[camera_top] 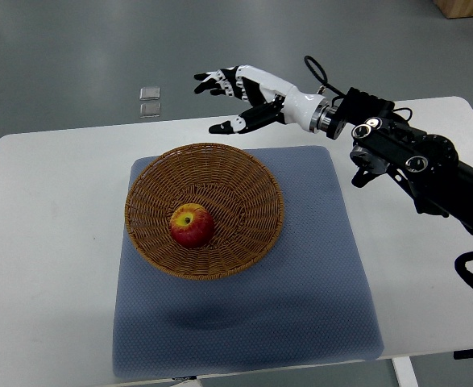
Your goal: Place red apple in basket with right hand
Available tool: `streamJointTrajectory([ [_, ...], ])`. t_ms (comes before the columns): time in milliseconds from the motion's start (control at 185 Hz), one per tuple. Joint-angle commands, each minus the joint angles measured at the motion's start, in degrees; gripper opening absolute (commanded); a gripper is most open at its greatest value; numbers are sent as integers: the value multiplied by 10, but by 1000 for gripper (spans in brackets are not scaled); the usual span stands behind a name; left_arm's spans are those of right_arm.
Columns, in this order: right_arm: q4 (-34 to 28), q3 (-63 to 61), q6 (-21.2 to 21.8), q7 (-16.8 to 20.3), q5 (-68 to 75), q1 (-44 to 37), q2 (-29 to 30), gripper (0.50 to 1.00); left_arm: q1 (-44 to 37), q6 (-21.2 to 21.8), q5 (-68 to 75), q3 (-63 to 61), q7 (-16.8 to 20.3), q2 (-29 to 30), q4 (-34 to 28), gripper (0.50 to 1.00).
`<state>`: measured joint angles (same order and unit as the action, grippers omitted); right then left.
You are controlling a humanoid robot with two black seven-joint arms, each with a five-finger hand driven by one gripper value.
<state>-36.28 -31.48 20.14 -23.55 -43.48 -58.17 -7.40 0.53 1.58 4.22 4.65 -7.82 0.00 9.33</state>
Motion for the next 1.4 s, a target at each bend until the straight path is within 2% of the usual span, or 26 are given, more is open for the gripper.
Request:
streamJointTrajectory([
  [0,44,-4,-23,28,95,17,-11,909,0,0,1,0,0,0,1,1000],
  [92,65,-4,-37,37,129,22,-13,909,0,0,0,0,0,0,1,1000],
  [97,90,-4,-50,51,165,31,-14,909,0,0,1,0,0,0,0,1000],
  [119,100,-4,-54,55,181,35,-14,909,0,0,1,0,0,0,0,1000],
  [292,142,-4,-63,66,251,63,-17,909,0,0,1,1,0,0,0,1000],
  [573,143,-4,-64,66,269,98,-38,909,0,0,0,1,0,0,0,1000],
  [1396,143,-4,-63,61,269,112,-43,911,0,0,0,3,1,0,0,1000],
])
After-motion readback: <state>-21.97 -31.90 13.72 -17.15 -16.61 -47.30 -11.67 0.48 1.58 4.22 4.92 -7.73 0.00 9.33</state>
